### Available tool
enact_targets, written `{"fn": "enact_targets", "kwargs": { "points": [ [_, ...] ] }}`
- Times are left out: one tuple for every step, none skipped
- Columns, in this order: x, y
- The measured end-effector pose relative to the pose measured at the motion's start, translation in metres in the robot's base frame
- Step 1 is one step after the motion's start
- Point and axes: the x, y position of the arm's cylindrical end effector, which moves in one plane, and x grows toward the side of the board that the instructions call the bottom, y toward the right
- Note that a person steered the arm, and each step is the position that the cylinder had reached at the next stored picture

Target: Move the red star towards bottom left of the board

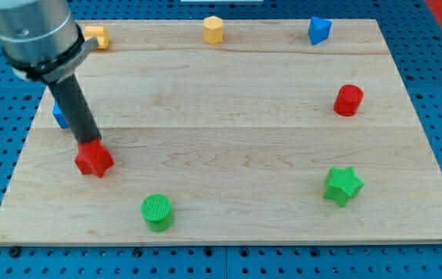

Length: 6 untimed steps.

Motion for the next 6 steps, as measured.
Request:
{"fn": "enact_targets", "kwargs": {
  "points": [
    [-0.024,0.027],
    [-0.007,0.036],
    [0.035,-0.005],
    [0.04,-0.021],
    [0.028,-0.016],
    [0.031,0.026]
  ]
}}
